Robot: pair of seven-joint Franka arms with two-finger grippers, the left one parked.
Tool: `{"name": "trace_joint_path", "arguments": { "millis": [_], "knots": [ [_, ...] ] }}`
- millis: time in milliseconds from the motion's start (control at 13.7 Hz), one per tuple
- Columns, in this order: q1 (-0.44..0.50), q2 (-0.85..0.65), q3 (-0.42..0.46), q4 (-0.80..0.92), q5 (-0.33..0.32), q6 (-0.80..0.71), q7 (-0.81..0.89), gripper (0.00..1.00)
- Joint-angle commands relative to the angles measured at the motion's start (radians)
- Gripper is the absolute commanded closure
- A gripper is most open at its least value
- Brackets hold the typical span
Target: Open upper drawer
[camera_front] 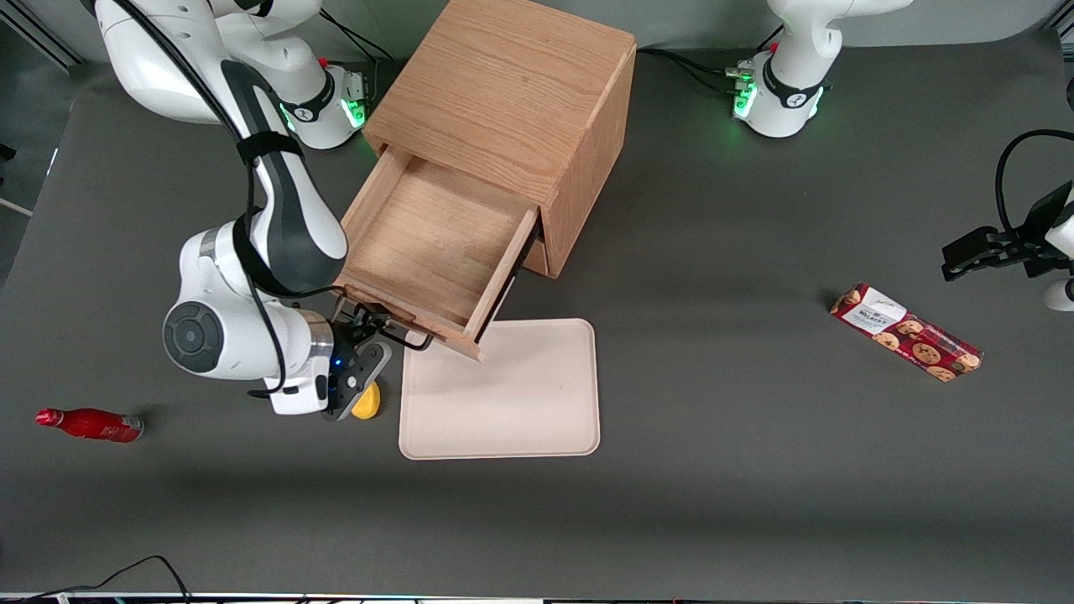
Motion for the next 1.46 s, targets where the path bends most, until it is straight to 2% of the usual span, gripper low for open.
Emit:
{"name": "trace_joint_path", "arguments": {
  "millis": [0,1098,1390],
  "knots": [
    [-0.009,0.035,0.005,0.058,-0.01,-0.013,-0.025,0.0],
    [-0.055,0.081,0.014,0.13,-0.004,-0.015,-0.045,0.0],
    [-0.034,-0.017,0.014,0.135,-0.019,-0.028,-0.045,0.0]
  ]
}}
